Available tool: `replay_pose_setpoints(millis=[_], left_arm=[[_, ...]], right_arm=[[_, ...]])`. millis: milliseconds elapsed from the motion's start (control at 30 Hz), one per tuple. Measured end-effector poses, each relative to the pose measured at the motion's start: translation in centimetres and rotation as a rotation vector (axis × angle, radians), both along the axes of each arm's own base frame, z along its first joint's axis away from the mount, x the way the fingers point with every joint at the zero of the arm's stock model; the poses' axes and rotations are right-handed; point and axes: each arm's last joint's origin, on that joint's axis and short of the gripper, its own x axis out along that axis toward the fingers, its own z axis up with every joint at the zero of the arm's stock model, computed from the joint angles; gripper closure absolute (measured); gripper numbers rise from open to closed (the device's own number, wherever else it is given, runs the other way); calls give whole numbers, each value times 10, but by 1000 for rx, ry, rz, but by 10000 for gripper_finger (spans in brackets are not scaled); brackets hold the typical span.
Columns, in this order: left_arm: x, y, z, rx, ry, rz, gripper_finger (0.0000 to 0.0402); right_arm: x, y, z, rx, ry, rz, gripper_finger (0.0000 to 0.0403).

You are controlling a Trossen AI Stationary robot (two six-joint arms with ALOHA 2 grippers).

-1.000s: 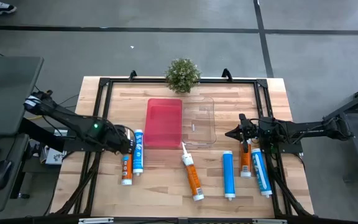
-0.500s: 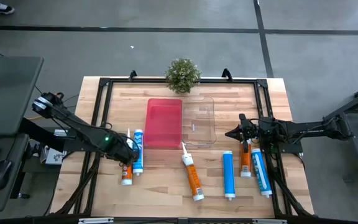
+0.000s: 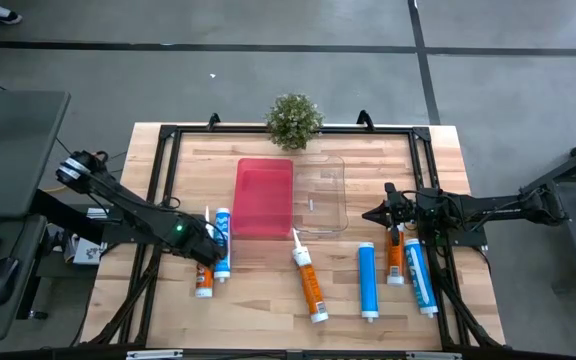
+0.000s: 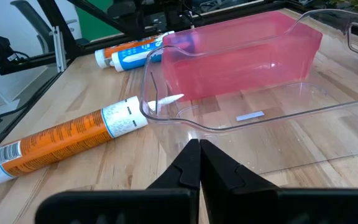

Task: Pick & place silicon tubes, Sealant and Lysol wipes
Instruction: Put the left orange sealant into the transparent bin

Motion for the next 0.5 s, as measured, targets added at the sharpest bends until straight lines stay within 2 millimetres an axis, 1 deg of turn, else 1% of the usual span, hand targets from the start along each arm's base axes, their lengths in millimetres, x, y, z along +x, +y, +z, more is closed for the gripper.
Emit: replay_pose_setpoints(millis=[233, 500], left_arm=[[5, 1, -8, 20, 34, 44, 133], [15, 14, -12, 19, 48, 123, 133]], right_arm=[[0, 0, 0, 0, 0, 0, 402], [0, 0, 0, 0, 0, 0, 402]])
